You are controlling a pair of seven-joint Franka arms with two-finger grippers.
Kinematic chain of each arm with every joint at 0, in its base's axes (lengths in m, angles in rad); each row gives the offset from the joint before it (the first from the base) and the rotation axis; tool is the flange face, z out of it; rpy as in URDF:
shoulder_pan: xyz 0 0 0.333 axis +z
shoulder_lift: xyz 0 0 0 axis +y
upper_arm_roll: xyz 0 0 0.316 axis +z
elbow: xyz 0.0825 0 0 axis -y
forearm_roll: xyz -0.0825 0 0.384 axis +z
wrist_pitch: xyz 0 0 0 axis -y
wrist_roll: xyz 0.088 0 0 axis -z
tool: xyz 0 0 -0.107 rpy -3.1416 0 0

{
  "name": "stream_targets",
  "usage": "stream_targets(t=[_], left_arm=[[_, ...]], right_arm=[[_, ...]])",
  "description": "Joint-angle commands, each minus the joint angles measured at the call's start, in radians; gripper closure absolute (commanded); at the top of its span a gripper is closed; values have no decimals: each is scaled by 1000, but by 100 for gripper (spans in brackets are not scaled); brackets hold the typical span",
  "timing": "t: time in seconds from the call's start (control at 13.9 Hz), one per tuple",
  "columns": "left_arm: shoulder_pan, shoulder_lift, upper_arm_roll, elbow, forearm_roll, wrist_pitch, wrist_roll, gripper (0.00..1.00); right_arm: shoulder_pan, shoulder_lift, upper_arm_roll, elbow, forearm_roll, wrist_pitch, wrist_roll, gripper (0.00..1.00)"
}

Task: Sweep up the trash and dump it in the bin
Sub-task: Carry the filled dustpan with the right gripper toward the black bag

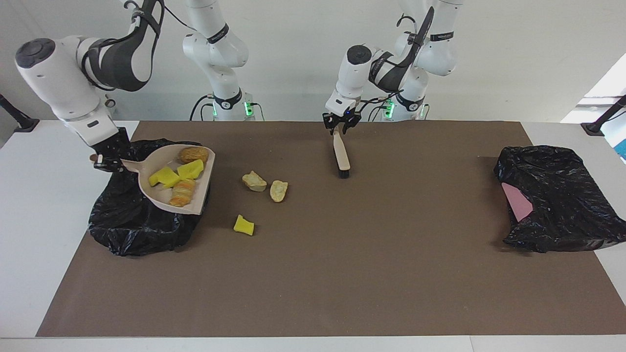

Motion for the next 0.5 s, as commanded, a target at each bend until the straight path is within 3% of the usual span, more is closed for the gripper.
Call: stream_targets(t=[0.0, 0.43], left_arm=[[100, 18, 6, 115, 23, -105, 43, 0], [336, 29, 10, 274, 52, -185, 263, 0]], right_arm=[[-63, -70, 11, -106, -68, 109, -116, 100], [-49, -75, 12, -157, -368, 215, -119, 100]])
